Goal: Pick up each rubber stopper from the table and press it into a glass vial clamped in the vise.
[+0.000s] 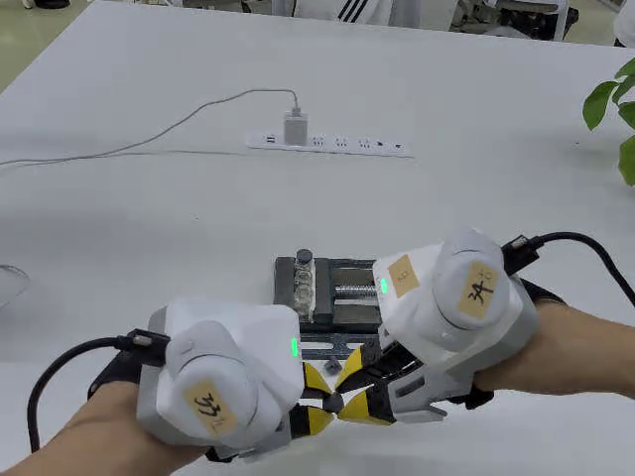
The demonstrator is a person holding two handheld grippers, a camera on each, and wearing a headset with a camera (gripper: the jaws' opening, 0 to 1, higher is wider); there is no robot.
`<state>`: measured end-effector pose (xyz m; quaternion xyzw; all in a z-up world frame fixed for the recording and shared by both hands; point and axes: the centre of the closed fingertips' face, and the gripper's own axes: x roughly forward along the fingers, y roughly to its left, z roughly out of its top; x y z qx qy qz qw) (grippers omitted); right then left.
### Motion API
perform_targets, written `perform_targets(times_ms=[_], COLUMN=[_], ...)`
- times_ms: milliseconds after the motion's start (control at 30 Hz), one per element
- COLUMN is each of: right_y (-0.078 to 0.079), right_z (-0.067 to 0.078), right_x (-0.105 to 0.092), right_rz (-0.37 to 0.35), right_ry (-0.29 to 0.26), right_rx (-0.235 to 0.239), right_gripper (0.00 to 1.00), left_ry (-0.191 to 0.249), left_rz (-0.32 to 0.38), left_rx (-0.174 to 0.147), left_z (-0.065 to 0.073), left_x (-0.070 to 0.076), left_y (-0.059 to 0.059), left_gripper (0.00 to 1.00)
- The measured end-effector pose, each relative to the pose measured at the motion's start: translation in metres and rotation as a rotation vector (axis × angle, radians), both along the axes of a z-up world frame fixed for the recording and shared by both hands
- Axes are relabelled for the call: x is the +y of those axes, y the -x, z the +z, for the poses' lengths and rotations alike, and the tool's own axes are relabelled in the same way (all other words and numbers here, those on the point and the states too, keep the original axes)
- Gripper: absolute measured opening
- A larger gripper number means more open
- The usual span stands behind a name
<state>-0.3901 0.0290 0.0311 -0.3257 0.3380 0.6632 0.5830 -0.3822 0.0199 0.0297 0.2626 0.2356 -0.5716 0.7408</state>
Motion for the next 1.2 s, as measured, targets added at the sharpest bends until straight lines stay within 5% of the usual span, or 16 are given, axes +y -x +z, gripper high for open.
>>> perform_targets(times_ms=[267,667,1200], right_y=[-0.011,-0.022,-0.016], right_z=[0.009,0.029,0.027], right_x=[0.004,0.006,0.003], right_rz=[-0.060,-0.180,-0.175], right_ry=[-0.051,-0.170,-0.162], right_rx=[0.006,0.044,0.062], right_gripper=[0.16,0.11,0.09], left_ry=[0.054,0.138,0.166], left_rz=[0.069,0.176,0.165], left_rx=[0.006,-0.001,-0.017], left_z=[0.006,0.017,0.026], left_x=[0.005,0.009,0.004], left_y=[-0.007,-0.017,-0.015], left_gripper=[0.04,0.04,0.04])
